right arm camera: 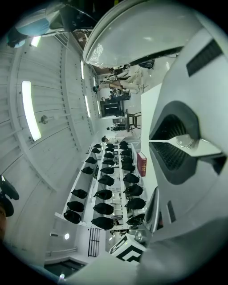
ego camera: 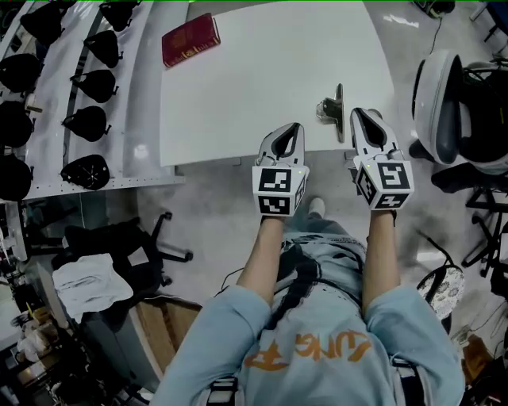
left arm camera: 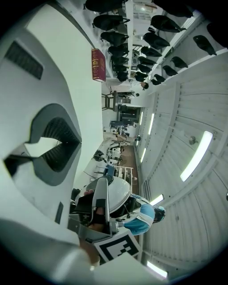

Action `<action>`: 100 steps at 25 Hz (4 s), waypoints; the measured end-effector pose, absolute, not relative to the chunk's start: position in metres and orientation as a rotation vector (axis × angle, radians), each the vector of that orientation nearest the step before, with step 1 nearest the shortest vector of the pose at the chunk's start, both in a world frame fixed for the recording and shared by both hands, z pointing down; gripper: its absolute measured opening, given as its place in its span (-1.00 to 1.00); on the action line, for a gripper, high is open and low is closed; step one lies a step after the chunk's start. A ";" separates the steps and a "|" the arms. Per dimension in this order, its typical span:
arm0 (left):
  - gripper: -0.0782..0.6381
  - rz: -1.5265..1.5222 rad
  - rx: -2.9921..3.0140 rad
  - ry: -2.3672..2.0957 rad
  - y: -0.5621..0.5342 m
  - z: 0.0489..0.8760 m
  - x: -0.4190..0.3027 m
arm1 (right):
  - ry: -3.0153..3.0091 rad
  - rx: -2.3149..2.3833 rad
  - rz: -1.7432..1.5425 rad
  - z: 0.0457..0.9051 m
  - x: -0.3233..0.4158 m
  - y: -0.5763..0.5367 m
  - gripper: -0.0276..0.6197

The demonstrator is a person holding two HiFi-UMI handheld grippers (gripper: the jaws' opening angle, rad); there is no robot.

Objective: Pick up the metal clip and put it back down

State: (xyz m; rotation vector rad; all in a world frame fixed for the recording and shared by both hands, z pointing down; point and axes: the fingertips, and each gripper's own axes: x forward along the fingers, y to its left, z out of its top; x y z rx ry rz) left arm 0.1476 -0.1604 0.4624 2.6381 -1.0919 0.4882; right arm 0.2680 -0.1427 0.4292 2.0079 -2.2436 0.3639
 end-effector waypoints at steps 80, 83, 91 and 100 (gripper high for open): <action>-0.72 0.436 2.571 -1.189 -0.229 0.459 0.129 | -1.918 1.998 0.333 0.459 0.300 -0.200 -0.82; -0.72 0.368 2.566 -1.277 -0.239 0.434 0.113 | -1.958 2.008 0.289 0.438 0.300 -0.199 -0.82; -0.72 0.251 2.545 -1.415 -0.249 0.394 0.082 | -2.036 2.010 0.201 0.398 0.295 -0.204 -0.83; -0.72 0.239 2.477 -1.512 -0.259 0.396 0.043 | -2.131 1.904 0.188 0.399 0.255 -0.235 -0.83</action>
